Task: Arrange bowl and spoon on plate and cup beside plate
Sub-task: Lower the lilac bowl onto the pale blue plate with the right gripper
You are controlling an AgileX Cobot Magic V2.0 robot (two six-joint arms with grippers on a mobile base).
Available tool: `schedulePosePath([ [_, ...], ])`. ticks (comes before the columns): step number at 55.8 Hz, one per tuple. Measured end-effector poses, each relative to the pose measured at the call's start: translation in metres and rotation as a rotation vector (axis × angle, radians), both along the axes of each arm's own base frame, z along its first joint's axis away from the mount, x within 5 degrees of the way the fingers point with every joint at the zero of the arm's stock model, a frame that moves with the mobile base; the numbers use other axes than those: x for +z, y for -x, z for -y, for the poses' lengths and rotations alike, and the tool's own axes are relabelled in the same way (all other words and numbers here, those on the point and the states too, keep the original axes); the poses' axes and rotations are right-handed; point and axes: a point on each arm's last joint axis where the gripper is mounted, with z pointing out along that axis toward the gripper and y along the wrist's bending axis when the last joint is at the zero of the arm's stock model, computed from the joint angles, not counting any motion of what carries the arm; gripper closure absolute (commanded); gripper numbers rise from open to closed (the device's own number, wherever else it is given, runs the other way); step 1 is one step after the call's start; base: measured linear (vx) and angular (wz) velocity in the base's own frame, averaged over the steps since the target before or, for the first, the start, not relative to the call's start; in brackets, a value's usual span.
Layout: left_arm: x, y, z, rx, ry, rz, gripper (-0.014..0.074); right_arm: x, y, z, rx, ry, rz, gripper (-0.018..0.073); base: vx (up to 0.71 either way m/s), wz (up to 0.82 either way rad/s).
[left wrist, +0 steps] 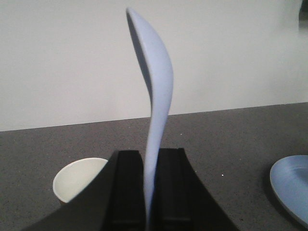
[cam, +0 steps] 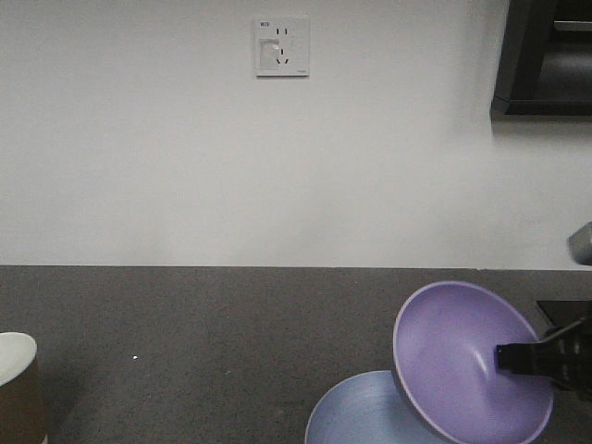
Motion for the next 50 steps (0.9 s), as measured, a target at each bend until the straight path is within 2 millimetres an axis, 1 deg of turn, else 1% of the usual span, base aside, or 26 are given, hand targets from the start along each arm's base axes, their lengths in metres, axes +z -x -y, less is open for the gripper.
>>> schedulePosePath([
  [5,0.000,0.000,0.000,0.000,0.000,0.001,0.0599,-0.021,-0.027,-0.010,0.023,0.048,-0.117,0.0568,0.00,0.00],
  [9,0.000,0.000,0.000,0.000,0.000,0.001,0.0599,-0.037,-0.040,-0.023,0.053,0.064,-0.183,0.0568,0.00,0.00],
  [15,0.000,0.000,0.000,0.000,0.000,0.000,0.0599,-0.061,-0.055,-0.037,0.084,0.073,-0.263,0.0568,0.00,0.00],
  [20,0.000,0.000,0.000,-0.001,-0.001,-0.004,0.0599,-0.078,-0.063,-0.040,0.087,0.078,-0.307,0.0566,0.00,0.00],
  [21,-0.001,0.000,0.000,-0.001,-0.001,-0.007,0.0599,-0.087,-0.069,-0.040,0.075,0.085,-0.314,0.0561,0.00,0.00],
  [28,-0.001,0.000,0.000,-0.001,-0.002,-0.008,0.0599,-0.091,-0.074,-0.039,0.060,0.088,-0.302,0.0529,0.00,0.00],
  [32,-0.001,0.000,0.000,-0.002,-0.002,-0.008,0.0599,-0.092,-0.075,-0.039,0.056,0.089,-0.298,0.0482,0.00,0.00],
  [38,-0.001,0.000,0.000,-0.002,-0.002,-0.008,0.0599,-0.093,-0.076,-0.039,0.054,0.090,-0.296,0.0383,0.00,0.00],
  [43,-0.001,0.000,0.000,-0.002,-0.002,-0.010,0.0599,-0.093,-0.076,-0.039,0.054,0.089,-0.295,0.0278,0.00,0.00],
  [48,-0.001,0.000,0.000,-0.002,-0.003,-0.013,0.0599,-0.093,-0.076,-0.039,0.053,0.087,-0.296,0.0144,0.00,0.00],
  [50,-0.001,0.000,0.000,-0.003,-0.003,-0.015,0.0599,-0.093,-0.076,-0.039,0.052,0.087,-0.295,0.0105,0.00,0.00],
])
